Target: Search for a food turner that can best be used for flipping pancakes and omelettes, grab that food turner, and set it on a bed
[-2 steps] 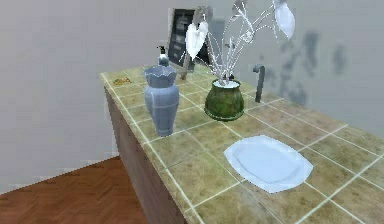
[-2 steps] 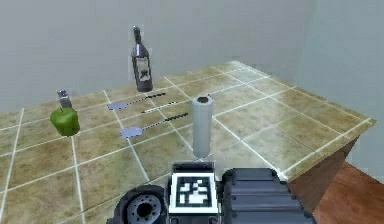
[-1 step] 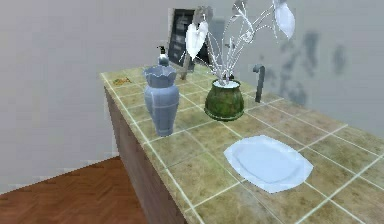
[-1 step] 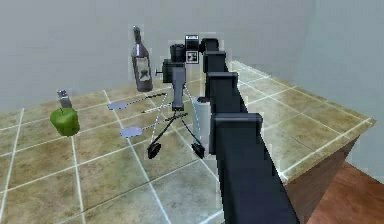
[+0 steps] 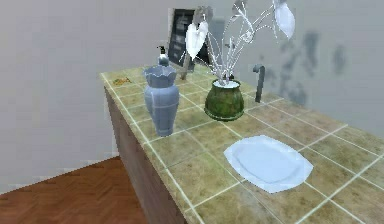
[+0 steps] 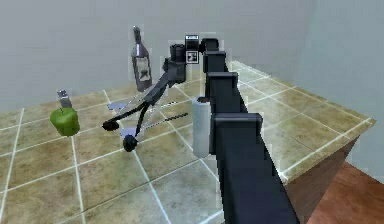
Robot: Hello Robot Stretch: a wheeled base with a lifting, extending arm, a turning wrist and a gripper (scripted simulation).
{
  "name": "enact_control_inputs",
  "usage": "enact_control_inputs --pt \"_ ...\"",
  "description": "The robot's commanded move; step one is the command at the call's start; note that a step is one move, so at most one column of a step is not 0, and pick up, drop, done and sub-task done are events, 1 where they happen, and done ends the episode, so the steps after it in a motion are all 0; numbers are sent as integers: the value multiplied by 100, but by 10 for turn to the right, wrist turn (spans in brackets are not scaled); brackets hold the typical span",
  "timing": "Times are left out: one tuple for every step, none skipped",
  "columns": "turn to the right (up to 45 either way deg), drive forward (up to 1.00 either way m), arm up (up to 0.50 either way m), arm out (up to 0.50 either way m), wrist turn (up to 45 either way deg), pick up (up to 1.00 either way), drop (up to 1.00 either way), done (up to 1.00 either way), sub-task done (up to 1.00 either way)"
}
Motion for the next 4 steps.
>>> enact_control_inputs --pt "0 0 0 0 450 0 0 0 0" --pt "0 0 0 0 300 0 0 0 0" --pt "0 0 -16 0 0 0 0 0 0" --pt "0 0 0 0 0 100 0 0 0"
